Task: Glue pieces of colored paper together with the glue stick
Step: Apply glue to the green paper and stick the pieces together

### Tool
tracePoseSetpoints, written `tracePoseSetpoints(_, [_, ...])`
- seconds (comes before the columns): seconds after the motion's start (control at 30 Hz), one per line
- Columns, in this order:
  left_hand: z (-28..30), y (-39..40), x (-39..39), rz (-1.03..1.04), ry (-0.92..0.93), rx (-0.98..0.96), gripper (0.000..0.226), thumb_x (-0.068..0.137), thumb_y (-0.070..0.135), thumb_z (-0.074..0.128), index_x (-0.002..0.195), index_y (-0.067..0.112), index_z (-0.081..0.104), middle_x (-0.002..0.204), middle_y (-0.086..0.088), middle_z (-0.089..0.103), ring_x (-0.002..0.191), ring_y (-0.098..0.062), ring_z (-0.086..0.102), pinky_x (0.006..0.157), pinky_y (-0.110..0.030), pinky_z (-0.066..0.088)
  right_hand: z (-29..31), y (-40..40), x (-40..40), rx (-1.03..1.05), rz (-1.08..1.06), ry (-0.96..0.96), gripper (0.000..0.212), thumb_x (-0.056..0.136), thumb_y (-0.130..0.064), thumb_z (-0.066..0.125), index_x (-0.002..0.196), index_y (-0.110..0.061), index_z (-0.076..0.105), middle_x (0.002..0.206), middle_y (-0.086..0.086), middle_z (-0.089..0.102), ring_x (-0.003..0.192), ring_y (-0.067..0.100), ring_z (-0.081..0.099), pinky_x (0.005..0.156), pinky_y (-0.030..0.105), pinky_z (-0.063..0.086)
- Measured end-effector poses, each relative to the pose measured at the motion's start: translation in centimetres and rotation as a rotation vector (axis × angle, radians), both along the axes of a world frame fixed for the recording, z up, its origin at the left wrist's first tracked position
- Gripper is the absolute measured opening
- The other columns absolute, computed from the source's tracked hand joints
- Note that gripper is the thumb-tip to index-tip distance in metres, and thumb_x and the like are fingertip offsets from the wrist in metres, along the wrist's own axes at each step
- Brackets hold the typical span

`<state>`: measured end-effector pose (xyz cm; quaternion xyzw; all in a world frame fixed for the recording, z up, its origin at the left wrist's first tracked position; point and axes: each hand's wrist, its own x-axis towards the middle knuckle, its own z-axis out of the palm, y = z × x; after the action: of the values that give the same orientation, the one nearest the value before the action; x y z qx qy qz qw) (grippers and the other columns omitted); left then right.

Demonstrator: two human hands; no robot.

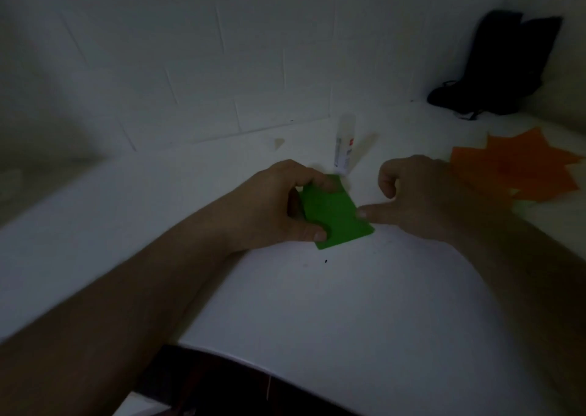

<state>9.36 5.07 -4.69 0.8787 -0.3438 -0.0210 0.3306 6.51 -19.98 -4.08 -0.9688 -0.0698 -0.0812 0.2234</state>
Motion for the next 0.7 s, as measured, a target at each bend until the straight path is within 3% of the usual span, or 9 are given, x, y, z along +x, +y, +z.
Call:
tracePoseSetpoints(0.17, [0.1,0.1,-0.1,0.004,-0.013,0.006,0.058,0.071,0.042,0.092,0.112,0.061,0.055,0.118,0.020,0.053,0.091,0.000,0.056,0.078,-0.012,0.049,-0.7,0.7,0.0,0.102,0.003,-0.024,0.050,0.070,-0.058,0.083,0.067,-0.020,0.051,0.059,-0.005,0.046,0.051,0.008,0.041,0.051,0.027,0.027])
tracePoseSetpoints(0.33, [-0.1,0.2,0.0,-0.026,-0.088,0.034,0.046,0.074,0.041,0.090,0.114,0.044,0.068,0.111,0.011,0.058,0.091,-0.006,0.058,0.080,-0.023,0.051,-1.2,1.3,0.2,0.053,-0.001,-0.036,0.048,0.066,-0.062,0.084,0.061,-0.025,0.054,0.065,-0.006,0.054,0.073,0.020,0.053,0.069,0.038,0.046])
tracePoseSetpoints(0.4, [-0.2,0.2,-0.1,-0.059,-0.131,0.041,0.041,0.076,0.039,0.088,0.113,0.042,0.072,0.112,0.007,0.055,0.090,-0.004,0.057,0.075,-0.016,0.048,-1.1,1.4,0.2,0.055,-0.006,-0.022,0.046,0.068,-0.059,0.085,0.061,-0.025,0.055,0.070,-0.005,0.055,0.078,0.022,0.053,0.075,0.041,0.049])
tracePoseSetpoints(0.47, [-0.4,0.0,-0.5,-0.118,-0.201,0.030,0.034,0.077,0.041,0.082,0.110,0.039,0.075,0.115,0.000,0.052,0.095,-0.001,0.052,0.075,-0.011,0.044,-1.0,1.4,0.2,0.072,-0.002,-0.003,0.044,0.068,-0.057,0.084,0.062,-0.024,0.056,0.071,-0.004,0.056,0.079,0.023,0.054,0.076,0.041,0.049])
tracePoseSetpoints(0.6, [-0.9,-0.2,-0.6,-0.149,-0.279,0.120,0.028,0.078,0.049,0.069,0.105,0.048,0.077,0.127,-0.006,0.045,0.124,-0.024,0.038,0.093,-0.027,0.037,-0.9,1.1,0.1,0.094,0.012,0.002,0.041,0.069,-0.055,0.085,0.064,-0.024,0.059,0.070,-0.005,0.059,0.076,0.019,0.055,0.068,0.035,0.044])
tracePoseSetpoints(0.7, [-0.7,0.2,-0.5,-0.128,-0.263,0.147,0.026,0.079,0.058,0.066,0.102,0.052,0.077,0.136,-0.005,0.040,0.122,-0.013,0.029,0.094,-0.021,0.029,-0.4,0.4,0.0,0.058,0.017,-0.018,0.040,0.070,-0.051,0.087,0.067,-0.022,0.059,0.073,-0.002,0.059,0.072,0.013,0.053,0.060,0.028,0.029])
